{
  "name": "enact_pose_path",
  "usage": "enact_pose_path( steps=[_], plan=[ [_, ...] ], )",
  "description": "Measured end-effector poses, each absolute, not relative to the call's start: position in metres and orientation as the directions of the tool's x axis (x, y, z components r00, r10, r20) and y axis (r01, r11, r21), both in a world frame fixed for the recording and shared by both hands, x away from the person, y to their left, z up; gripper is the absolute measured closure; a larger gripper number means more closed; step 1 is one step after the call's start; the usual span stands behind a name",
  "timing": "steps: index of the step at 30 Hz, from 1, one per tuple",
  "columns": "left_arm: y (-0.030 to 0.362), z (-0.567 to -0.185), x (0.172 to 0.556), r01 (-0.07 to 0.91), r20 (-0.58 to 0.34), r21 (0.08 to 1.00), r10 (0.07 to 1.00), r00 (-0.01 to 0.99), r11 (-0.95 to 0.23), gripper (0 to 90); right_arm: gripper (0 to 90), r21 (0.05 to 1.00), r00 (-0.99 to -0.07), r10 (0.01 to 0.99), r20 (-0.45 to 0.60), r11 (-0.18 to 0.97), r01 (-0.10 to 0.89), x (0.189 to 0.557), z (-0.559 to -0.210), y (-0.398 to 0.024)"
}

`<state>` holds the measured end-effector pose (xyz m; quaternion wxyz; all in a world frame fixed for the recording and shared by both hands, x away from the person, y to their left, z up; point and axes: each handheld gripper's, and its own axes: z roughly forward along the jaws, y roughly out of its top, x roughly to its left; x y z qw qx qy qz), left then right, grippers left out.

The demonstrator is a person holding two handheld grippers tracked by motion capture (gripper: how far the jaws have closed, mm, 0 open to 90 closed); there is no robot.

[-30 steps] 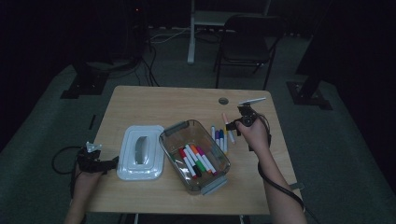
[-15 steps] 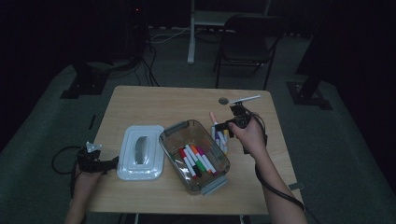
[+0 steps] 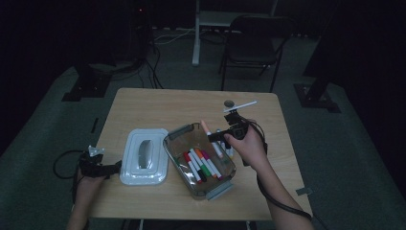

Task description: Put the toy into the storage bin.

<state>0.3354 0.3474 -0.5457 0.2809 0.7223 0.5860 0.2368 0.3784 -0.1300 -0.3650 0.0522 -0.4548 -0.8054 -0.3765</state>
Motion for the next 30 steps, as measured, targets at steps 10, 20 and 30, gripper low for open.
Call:
enact_pose_path(
  steps=[10,20,30],
  plan=[
    [0.347,-0.546,0.335,0.715,0.011,0.682,0.98,0.201,-0.155,0.5,76.9,0.542,-0.643,0.64,0.42,0.392,0.744,0.359,-0.368,-0.097],
    [0.347,-0.546,0.335,0.714,0.013,0.682,0.98,0.199,-0.154,0.4,76.9,0.479,-0.661,0.62,0.424,0.465,0.744,0.359,-0.394,-0.062],
    [0.347,-0.546,0.335,0.713,0.013,0.684,0.98,0.199,-0.154,0.4,76.9,0.413,-0.659,0.623,0.421,0.515,0.751,0.361,-0.419,-0.04]
  ],
)
